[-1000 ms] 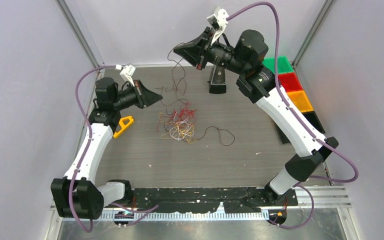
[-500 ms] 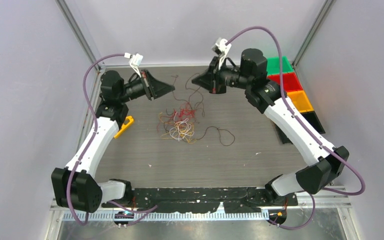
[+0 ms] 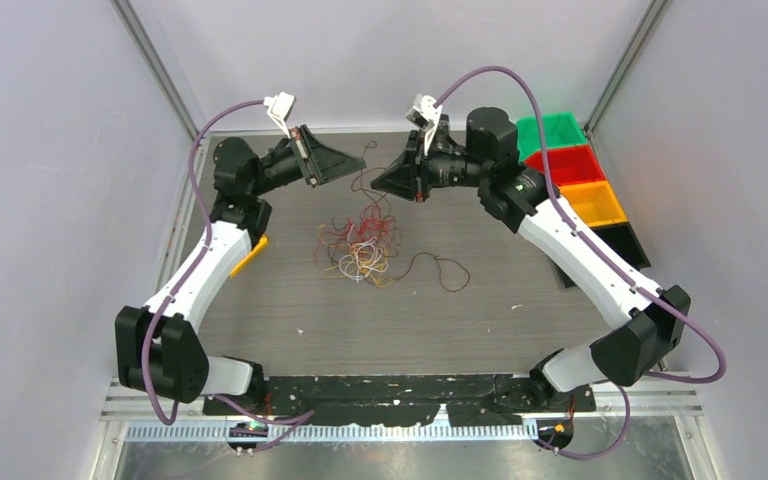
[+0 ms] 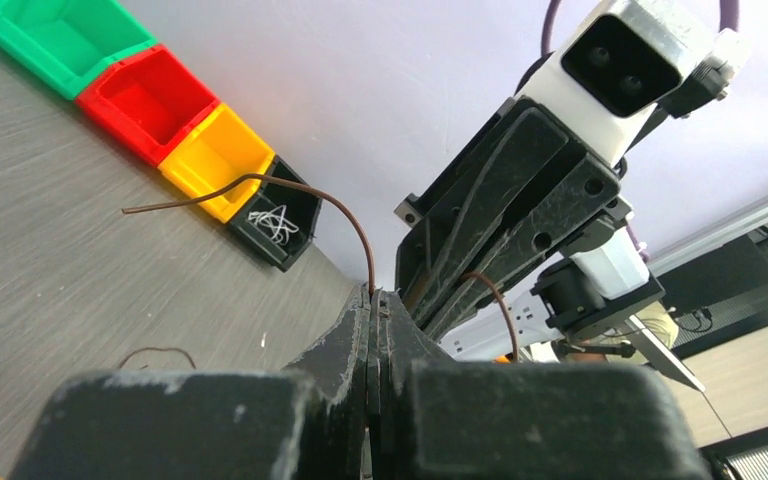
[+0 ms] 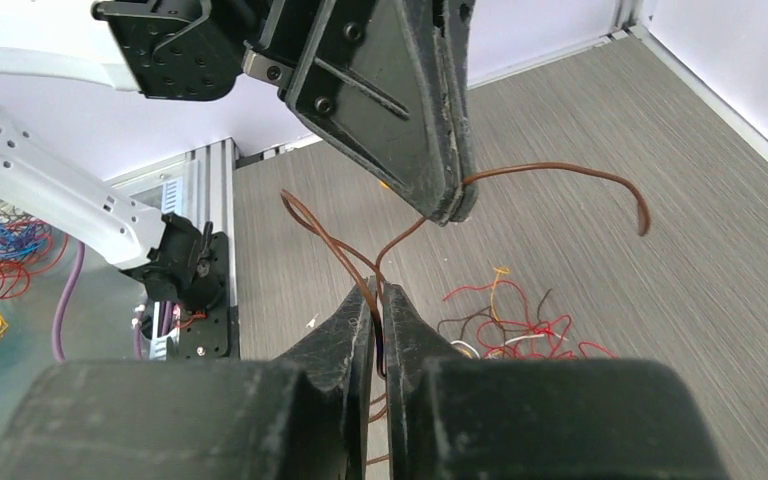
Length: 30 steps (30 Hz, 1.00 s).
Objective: Untangle the cables
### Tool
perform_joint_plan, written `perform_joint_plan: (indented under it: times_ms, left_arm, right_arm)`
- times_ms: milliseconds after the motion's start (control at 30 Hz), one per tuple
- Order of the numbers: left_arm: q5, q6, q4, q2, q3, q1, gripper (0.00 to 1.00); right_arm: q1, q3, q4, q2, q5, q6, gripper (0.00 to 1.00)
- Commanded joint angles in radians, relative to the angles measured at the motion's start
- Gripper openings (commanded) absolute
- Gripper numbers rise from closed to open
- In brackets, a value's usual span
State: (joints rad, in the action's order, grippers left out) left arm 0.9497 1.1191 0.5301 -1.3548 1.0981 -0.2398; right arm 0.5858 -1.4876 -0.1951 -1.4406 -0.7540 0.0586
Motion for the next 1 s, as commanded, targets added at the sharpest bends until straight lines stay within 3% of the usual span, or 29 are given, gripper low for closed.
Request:
perform_joint_plan:
  times_ms: [0,300,600,733,833,967]
  left_arm:
    - [-0.005,0.059,0.1,0.013,0.026,-0.009,0.0]
    - [-0.01,0.056,0.1,0.021,0.023,-0.042,0.0]
    - [-0.022,0.062,0.107,0.015,0.009,-0.053,0.0]
    - [-0.035,0.086,0.127,0.003,0.006,-0.053,0.0]
    - [-0.048,0.09,0.125,-0.002,0.006,-0.053,0.0]
    - [-0.094,0.095,0.044,0.001,-0.022,-0.052,0.0]
  right_arm:
    - [0.021,-0.01,0.063,-0.003,-0.044,0.01,0.14]
    - [0.021,-0.027,0.109,-0.046,0.001,0.068,0.18]
    - [0.021,-0.017,0.156,-0.053,-0.001,0.136,0.31]
    - [0.019,-0.007,0.168,-0.046,-0.004,0.139,0.24]
    - [0.011,-0.002,0.164,-0.039,-0.003,0.14,0.07]
    - [-0.014,0.012,0.172,-0.013,-0.004,0.156,0.06]
